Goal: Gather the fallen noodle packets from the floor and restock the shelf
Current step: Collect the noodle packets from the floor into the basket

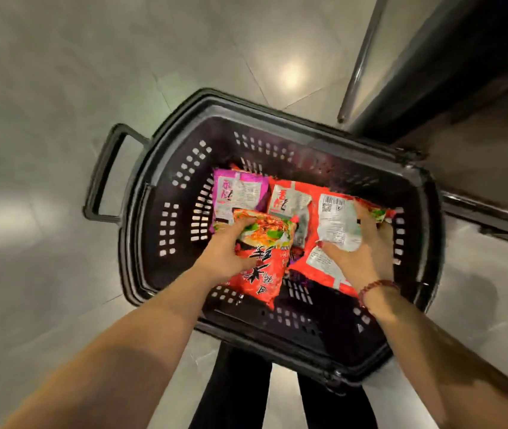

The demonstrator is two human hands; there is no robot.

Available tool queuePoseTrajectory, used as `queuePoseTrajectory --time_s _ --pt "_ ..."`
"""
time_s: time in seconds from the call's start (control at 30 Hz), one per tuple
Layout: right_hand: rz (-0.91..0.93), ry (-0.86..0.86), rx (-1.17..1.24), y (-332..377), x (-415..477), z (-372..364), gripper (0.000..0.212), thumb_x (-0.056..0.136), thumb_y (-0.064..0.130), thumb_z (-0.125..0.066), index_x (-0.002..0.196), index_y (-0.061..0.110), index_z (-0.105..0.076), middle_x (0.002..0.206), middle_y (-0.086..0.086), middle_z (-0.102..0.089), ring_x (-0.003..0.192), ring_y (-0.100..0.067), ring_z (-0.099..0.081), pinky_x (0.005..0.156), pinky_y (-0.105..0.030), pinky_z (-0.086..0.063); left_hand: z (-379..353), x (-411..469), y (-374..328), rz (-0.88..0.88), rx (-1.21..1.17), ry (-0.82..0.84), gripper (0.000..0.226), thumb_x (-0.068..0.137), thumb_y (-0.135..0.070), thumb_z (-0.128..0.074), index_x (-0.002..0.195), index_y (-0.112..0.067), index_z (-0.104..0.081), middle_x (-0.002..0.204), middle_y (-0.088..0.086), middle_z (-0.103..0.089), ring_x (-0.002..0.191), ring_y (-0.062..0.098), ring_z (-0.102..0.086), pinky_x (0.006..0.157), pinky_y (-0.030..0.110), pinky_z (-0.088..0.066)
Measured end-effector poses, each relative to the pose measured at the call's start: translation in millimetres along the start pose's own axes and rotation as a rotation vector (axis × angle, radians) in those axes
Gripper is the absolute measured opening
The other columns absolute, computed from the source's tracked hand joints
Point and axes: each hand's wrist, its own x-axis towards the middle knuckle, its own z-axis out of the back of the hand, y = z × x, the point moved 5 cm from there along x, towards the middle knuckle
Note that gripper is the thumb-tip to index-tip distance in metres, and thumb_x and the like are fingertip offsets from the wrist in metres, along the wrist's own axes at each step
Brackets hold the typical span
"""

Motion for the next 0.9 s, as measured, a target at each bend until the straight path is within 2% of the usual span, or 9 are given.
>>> queuePoseTrajectory --time_s 0.2,0.3,0.4,0.47,0.53,0.6,0.67,0.77,0.9 --pt "-0.039 -0.055 -0.084 -53.9 50.4 -82.9 0.083 0.066 0.03 -0.082 0.14 0.029 -0.044 0.13 -0.019 -0.037 0.117 -0.035 -0.043 0.097 -0.032 -0.039 -69.0 66.1 61.3 -0.013 0.047 0.048 0.084 0.069 -0.007 -0.085 0.142 -0.018 -0.044 0.123 -0.005 -0.052 0.119 0.018 -0.053 0.094 0.006 -0.029" --pt "-0.015 -0.046 -0.198 -72.0 64.6 -100.9 0.08 0.071 0.035 -0.077 0.14 0.036 -0.035 0.146 -0.018 -0.021 0.128 -0.039 -0.031 0.098 -0.043 -0.041 -86.6 81.3 71.1 -0.004 0.059 0.084 0.099 0.067 -0.01 -0.085 0.144 -0.039 -0.03 0.135 0.001 -0.051 0.121 0.019 -0.052 0.103 0.024 -0.039" --pt "-0.045 -0.015 -0.472 -88.3 71.9 -106.1 0.083 0.079 0.041 -0.073 0.147 0.035 -0.025 0.156 -0.016 -0.004 0.139 -0.04 -0.017 0.108 -0.052 -0.034 -89.2 83.9 71.7 0.026 0.169 0.157 0.106 0.073 -0.018 -0.083 0.148 -0.049 -0.015 0.142 0.016 -0.04 0.128 0.033 -0.046 0.109 0.037 -0.037" --pt "-0.009 -0.01 -0.578 -95.5 68.6 -107.3 0.082 0.083 0.042 -0.067 0.15 0.03 -0.021 0.159 -0.013 0.0 0.144 -0.036 -0.01 0.113 -0.05 -0.026 -88.1 78.1 64.8 0.033 0.368 0.139 0.102 0.08 -0.033 -0.078 0.151 -0.049 -0.007 0.145 0.018 -0.032 0.131 0.035 -0.04 0.108 0.04 -0.035" --pt "0.092 0.013 -0.545 -95.4 62.4 -111.6 0.081 0.086 0.041 -0.061 0.152 0.023 -0.019 0.16 -0.014 -0.001 0.146 -0.035 -0.006 0.116 -0.049 -0.019 -85.5 70.8 50.7 -0.008 0.775 0.023 0.099 0.084 -0.055 -0.066 0.151 -0.046 0.005 0.142 0.017 -0.032 0.128 0.033 -0.038 0.104 0.04 -0.035" --pt "0.178 0.072 -0.51 -92.0 57.8 -119.2 0.085 0.085 0.047 -0.057 0.153 0.017 -0.015 0.16 -0.016 -0.002 0.147 -0.034 -0.004 0.118 -0.047 -0.013 -84.9 67.4 39.2 -0.069 0.991 -0.072 0.101 0.085 -0.066 -0.056 0.15 -0.041 0.017 0.148 0.02 -0.024 0.136 0.035 -0.028 0.109 0.042 -0.028" --pt "0.161 0.164 -0.502 -92.4 58.2 -127.1 0.097 0.084 0.047 -0.064 0.154 0.014 -0.005 0.16 -0.015 0.004 0.148 -0.03 0.002 0.12 -0.042 -0.005 -87.5 72.3 35.0 -0.202 1.055 -0.079 0.106 0.085 -0.066 -0.054 0.147 -0.036 0.026 0.161 0.018 -0.004 0.148 0.038 -0.005 0.119 0.045 -0.009" --pt "0.138 0.212 -0.512 -96.9 60.0 -135.6 0.103 0.083 0.045 -0.068 0.153 0.017 0.002 0.16 -0.01 0.012 0.147 -0.027 0.009 0.121 -0.041 -0.003 -98.4 80.6 44.7 -0.369 1.098 0.061 0.098 0.093 -0.059 -0.048 0.143 -0.034 0.032 0.152 0.004 0.036 0.136 0.025 0.038 0.113 0.044 0.021" --pt "0.064 0.327 -0.499 -105.0 60.6 -144.7 0.103 0.085 0.039 -0.068 0.152 0.023 0.008 0.159 -0.002 0.017 0.147 -0.024 0.009 0.12 -0.043 -0.011 -107.1 86.8 63.9 -0.325 1.101 0.12 0.09 0.094 -0.063 -0.04 0.148 -0.034 0.025 0.15 0.0 0.037 0.139 0.022 0.034 0.12 0.046 0.008"
